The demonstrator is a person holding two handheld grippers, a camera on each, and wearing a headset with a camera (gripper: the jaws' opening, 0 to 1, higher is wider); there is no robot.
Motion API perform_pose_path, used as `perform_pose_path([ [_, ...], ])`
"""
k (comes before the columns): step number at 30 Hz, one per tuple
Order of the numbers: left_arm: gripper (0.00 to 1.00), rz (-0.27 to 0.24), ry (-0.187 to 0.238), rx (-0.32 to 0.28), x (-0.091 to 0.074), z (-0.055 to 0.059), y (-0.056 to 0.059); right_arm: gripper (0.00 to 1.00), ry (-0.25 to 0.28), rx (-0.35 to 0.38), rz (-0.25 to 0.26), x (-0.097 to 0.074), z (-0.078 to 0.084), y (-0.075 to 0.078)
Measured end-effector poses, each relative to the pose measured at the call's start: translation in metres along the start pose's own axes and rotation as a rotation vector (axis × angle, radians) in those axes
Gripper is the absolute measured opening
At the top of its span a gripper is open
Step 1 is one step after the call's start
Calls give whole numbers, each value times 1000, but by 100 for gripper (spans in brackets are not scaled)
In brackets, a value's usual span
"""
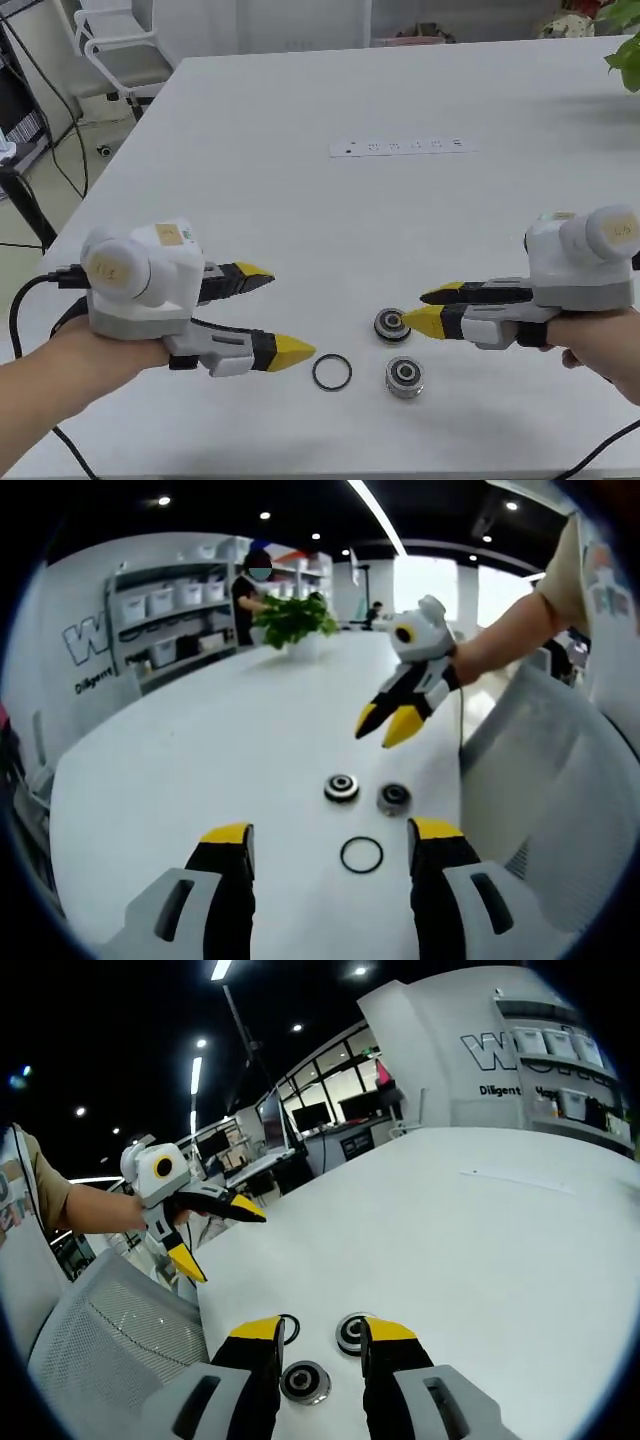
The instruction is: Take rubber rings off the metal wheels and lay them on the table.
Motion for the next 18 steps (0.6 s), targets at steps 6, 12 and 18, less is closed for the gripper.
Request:
perform_pose_path([
  [6,63,4,-2,14,12,-7,-7,32,18,-56,42,-7,5,12],
  [12,63,20,-19,31,24,-10,-11,33,28,-88,76,-15,6,23],
  [18,63,23,-34,37,32,-9,-13,32,36,-90,89,-17,11,32],
])
Point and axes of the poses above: the centre of the closed fingertips' face, and the gripper's own axes: x roughly forward along the fingers, y roughly to its right, z roughly out of its underside, the point moved 8 cm from there along -x, roughly backward along the fingers, and after that the axes turned 6 degrees about x, right-handed, at the moved point
